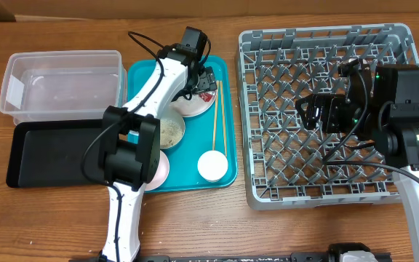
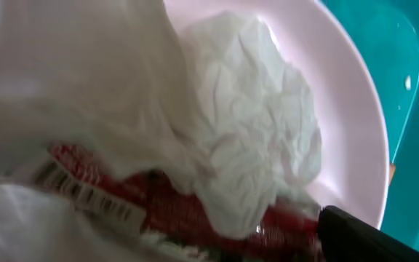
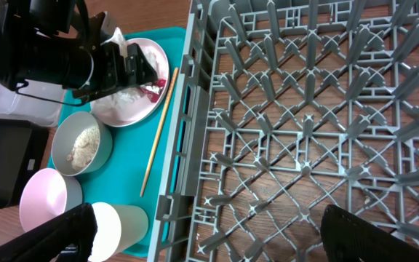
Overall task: Sort waste into correct bins and load items into the dishwasher
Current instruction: 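Reach the left gripper to the white plate and grasp the tissue and wrapper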
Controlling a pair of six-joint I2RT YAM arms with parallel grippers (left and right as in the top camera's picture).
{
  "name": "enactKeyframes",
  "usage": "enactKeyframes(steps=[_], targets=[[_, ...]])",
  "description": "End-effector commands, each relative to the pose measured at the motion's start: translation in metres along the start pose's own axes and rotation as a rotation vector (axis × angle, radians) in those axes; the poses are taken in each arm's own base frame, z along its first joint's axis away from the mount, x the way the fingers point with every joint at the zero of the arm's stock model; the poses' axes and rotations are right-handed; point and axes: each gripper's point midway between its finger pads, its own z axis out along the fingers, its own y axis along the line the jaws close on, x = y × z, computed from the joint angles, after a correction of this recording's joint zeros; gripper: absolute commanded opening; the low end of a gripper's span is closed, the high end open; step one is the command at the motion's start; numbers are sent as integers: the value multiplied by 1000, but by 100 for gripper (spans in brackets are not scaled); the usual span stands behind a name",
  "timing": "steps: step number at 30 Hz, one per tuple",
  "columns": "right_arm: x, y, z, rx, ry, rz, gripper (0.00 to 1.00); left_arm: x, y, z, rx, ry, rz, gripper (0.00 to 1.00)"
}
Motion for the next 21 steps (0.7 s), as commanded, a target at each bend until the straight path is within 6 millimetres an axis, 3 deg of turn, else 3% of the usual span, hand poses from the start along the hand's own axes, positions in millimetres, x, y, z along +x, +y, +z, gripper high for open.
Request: enactKeyframes(steps=[1,11,19,21], targets=[[-9,6,-6,-8,-26,-13,100,-13,2,2,-10,-43,-30,98],[-9,5,-5,-5,-23,-11,100,-26,5,4,-30,-104,-105,95],[-8,3,0,-4,-9,-6,100,-16,13,27,-69,-68,-116,72],[-7,2,1,-3,-5,-4,100,-9,15,35,-78,-43,-114,60]])
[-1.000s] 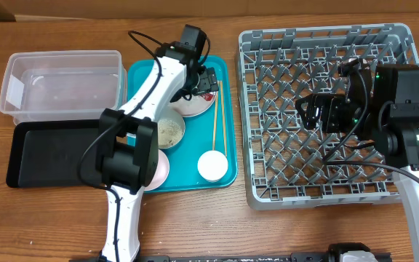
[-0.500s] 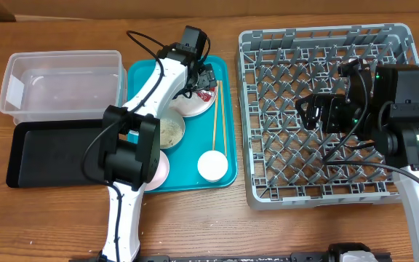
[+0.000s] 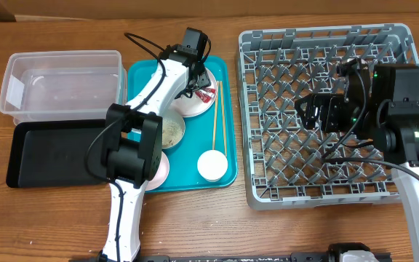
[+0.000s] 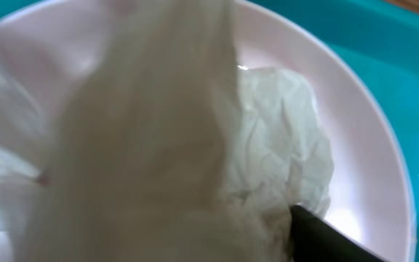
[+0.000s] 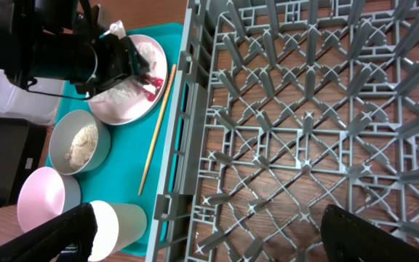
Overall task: Sort waste into correct bins and load items into the dishwasher
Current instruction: 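Reach the left gripper to the white plate and grasp the tissue and wrapper, then lift the tissue and wrapper with the left gripper into the clear bin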
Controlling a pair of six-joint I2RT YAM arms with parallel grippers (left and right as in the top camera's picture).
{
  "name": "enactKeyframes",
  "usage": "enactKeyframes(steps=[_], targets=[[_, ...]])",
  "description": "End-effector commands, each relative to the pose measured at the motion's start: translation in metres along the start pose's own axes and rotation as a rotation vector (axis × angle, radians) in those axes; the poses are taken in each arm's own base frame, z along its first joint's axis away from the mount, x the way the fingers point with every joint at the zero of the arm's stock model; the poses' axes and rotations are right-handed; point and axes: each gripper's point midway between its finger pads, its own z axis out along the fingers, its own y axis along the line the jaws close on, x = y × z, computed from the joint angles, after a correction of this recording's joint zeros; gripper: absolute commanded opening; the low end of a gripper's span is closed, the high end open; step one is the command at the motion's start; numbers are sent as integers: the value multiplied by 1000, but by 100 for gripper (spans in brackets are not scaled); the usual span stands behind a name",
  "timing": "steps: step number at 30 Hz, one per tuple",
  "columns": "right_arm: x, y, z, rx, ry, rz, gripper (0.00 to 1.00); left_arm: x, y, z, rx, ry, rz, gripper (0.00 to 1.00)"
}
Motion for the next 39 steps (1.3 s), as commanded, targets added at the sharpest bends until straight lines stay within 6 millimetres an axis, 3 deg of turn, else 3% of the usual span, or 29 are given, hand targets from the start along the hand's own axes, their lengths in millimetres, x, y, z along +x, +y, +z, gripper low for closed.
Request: enactKeyframes(steps=[1,5,10,14,18,22,26,31,33,39], targets=[[-8,4,-4,-5,-18,-10,100,11,9,26,-36,48,-11,52],[-8,4,-4,-5,-17,-9,100,19,9,32,-31,81,-10,4],[-7,4,-4,-5,-15,-8,100,23,-1,20,40,126,60,4],[-7,4,-4,-5,-14,-8,100,17,-1,-7,50,130,78,4],[-6,4,-4,-4,-12,-7,100,0,-6,-50,72,109,115,4],[-6,4,-4,-4,-11,-7,100,-25,-7,-108,101,58,129,4],[-7,4,-4,-4,-14,-8,100,-46,4,-159,121,8,124,4],[-7,4,-4,-4,-15,-8,100,-60,43,-205,99,-7,67,4],[-7,4,-4,-4,-15,-9,100,-63,71,-217,69,8,31,4],[-7,4,-4,-5,-14,-9,100,-64,165,-219,-57,113,-91,4]])
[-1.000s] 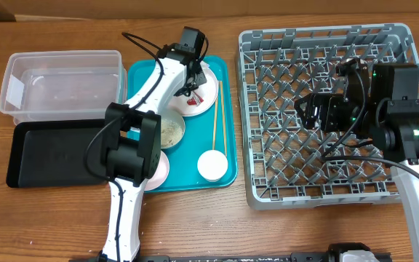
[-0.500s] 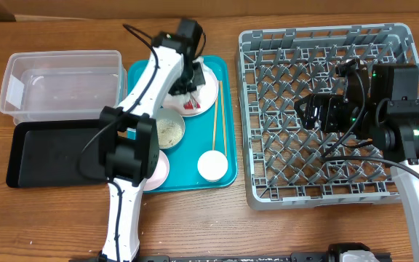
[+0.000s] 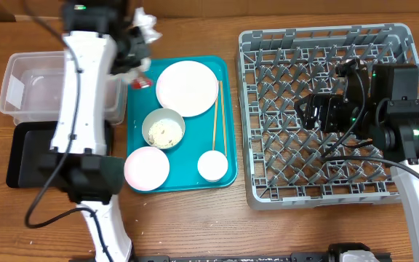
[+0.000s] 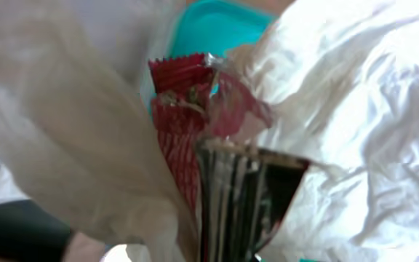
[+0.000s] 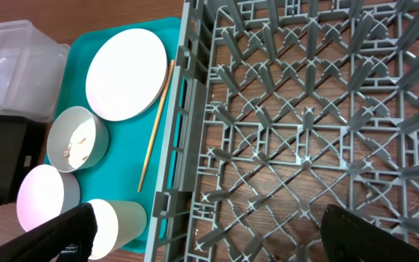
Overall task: Sort waste into correct bins and load items into the dishwasher
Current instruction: 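Lift the tissue and wrapper with the left gripper into the clear bin, then move the left gripper to the rice bowl and grasp its rim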
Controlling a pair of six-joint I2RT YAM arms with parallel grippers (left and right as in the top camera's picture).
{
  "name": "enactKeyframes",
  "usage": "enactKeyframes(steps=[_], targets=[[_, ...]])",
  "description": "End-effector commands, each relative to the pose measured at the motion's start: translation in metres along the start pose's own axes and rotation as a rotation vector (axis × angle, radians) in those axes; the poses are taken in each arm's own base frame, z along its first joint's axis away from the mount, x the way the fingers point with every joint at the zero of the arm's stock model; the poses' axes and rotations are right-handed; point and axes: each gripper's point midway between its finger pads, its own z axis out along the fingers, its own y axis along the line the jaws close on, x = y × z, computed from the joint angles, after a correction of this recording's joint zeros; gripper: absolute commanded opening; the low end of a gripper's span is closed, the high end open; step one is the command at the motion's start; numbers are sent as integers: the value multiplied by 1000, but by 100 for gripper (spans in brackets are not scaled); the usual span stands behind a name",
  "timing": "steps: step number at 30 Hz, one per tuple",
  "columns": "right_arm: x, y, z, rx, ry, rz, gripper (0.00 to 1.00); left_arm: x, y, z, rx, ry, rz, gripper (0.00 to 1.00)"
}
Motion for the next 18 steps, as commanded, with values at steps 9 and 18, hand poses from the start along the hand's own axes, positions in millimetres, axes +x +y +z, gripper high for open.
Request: enactKeyframes(steps=[9,18], targets=[[-10,5,-6,-6,-31,-14,100,-41,145,49,-112,61,-244,6],[-11,6,-6,-7,-38,-17,100,-53,159,97,-98,72,-248,75]])
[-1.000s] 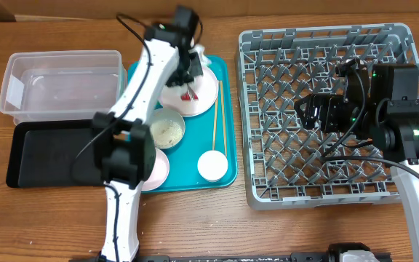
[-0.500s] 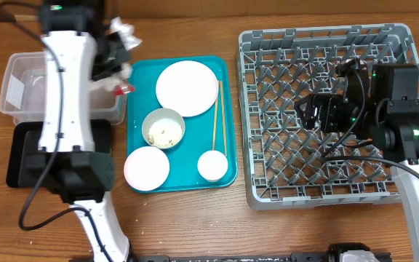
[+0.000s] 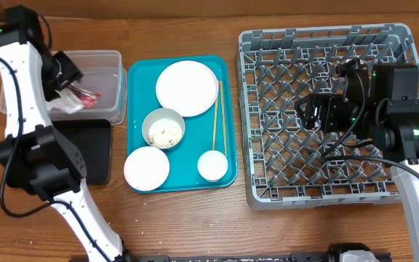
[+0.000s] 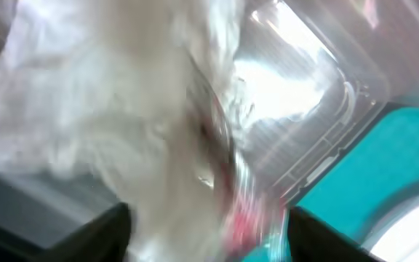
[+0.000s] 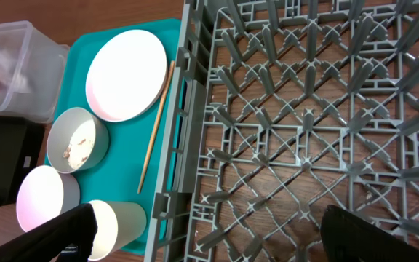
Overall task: Sort waste into correct bins and load items into the dishwasher
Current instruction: 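Move the left gripper to the rice bowl and grasp its rim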
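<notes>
A crumpled white napkin (image 3: 68, 102) and a red wrapper (image 3: 86, 94) lie in the clear plastic bin (image 3: 104, 62) at the far left. My left gripper (image 3: 68, 73) hovers just above them; in its blurred wrist view the napkin (image 4: 122, 124) and wrapper (image 4: 242, 222) show between widely spread fingers, so it is open. My right gripper (image 5: 209, 244) hangs open and empty over the grey dish rack (image 3: 326, 109). On the teal tray (image 3: 138, 76) are a bare white plate (image 3: 186, 87), a bowl with food scraps (image 3: 164, 129), a pink bowl (image 3: 146, 169), a white cup (image 3: 212, 166) and chopsticks (image 3: 214, 116).
A black bin (image 3: 97, 149) lies in front of the clear bin, partly under my left arm. The rack holds nothing and fills the table's right half. The tray sits between the bins and the rack. Bare wood runs along the near edge.
My left gripper was shut on the napkin and wrapper above the tray's far-left corner. It is now over the clear bin with its jaws open, and the waste lies in the bin.
First my left gripper was down on the white plate among the napkin and red wrapper, and stayed there a moment later. Then it held both above the tray's corner, leaving the plate bare. Now the waste sits in the clear bin. My right arm stayed still.
</notes>
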Controlling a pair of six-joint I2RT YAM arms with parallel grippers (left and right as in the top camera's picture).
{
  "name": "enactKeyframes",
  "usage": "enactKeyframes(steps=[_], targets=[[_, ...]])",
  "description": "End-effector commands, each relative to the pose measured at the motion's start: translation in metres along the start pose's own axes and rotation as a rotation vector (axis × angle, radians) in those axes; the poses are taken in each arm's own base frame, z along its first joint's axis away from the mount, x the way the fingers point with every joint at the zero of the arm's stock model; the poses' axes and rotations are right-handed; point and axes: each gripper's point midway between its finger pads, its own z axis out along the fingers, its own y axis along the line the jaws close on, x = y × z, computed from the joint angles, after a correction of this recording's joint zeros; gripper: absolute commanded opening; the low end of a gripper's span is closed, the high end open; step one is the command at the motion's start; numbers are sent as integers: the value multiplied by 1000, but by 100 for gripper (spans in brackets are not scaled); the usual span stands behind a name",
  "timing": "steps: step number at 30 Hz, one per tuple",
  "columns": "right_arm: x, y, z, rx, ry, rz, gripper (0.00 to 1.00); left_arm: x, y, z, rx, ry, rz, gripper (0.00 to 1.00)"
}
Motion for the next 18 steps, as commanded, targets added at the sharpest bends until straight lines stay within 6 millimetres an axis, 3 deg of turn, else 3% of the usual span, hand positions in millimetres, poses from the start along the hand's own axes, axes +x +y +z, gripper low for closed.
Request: enactKeyframes(steps=[1,4,6,9,11,12,13,15,16,18], targets=[[-10,6,-6,-6,-34,-15,100,1,-5,6,10,7,39,78],[-11,6,-6,-7,-37,-16,100,-2,-9,0,28,-8,70,83],[-11,6,-6,-7,-36,-16,100,-2,-17,-18,79,-12,105,85],[-11,6,-7,-7,-37,-16,100,3,-32,-57,164,-18,153,84],[-11,6,-6,-7,-36,-16,100,12,-36,-81,188,-18,175,78],[-11,6,-7,-7,-35,-16,100,22,-36,-99,189,-14,184,77],[-10,6,-7,-7,-33,-15,100,26,-49,-118,256,-49,258,73],[-9,6,-7,-6,-29,-13,100,41,-66,-147,356,-73,299,75],[-8,5,-6,-6,-23,-11,100,54,-76,-173,413,-107,328,77],[-6,5,-6,-5,-18,-9,100,73,-81,-201,444,-147,367,82]])
